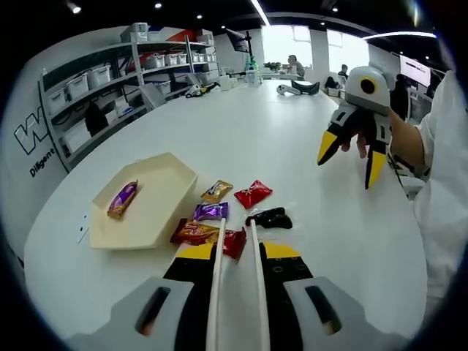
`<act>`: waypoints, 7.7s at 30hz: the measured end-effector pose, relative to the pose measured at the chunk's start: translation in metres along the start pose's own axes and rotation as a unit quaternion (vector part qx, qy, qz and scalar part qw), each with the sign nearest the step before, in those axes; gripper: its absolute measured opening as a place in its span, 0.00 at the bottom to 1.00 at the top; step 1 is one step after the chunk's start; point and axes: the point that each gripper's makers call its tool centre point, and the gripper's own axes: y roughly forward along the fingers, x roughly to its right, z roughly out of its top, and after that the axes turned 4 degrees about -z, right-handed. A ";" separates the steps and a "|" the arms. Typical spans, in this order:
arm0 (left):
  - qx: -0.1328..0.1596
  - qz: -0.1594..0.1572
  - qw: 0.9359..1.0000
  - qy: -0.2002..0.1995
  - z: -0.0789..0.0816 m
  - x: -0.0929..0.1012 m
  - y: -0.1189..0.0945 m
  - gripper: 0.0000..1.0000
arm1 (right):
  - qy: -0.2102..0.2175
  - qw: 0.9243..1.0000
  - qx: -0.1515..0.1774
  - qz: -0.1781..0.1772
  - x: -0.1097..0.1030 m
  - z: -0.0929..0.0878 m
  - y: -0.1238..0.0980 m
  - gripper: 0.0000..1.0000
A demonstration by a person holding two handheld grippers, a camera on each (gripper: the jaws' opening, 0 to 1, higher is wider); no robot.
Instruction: Place the target food into the container with the food tongs after gripping and lifting it, then release it inside without dropping or visibly crushing the food.
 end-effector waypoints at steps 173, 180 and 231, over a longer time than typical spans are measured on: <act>-0.015 -0.032 0.998 -0.055 0.020 -0.052 -0.027 0.20 | 0.021 0.999 0.001 -0.039 0.015 -0.003 -0.014 0.41; -0.018 -0.028 0.998 -0.049 0.028 -0.060 -0.027 0.20 | 0.025 0.998 -0.002 -0.062 0.022 0.000 -0.021 0.48; -0.051 -0.042 0.998 -0.018 0.018 -0.148 0.049 0.20 | 0.016 0.997 -0.030 -0.075 0.027 0.021 -0.031 0.65</act>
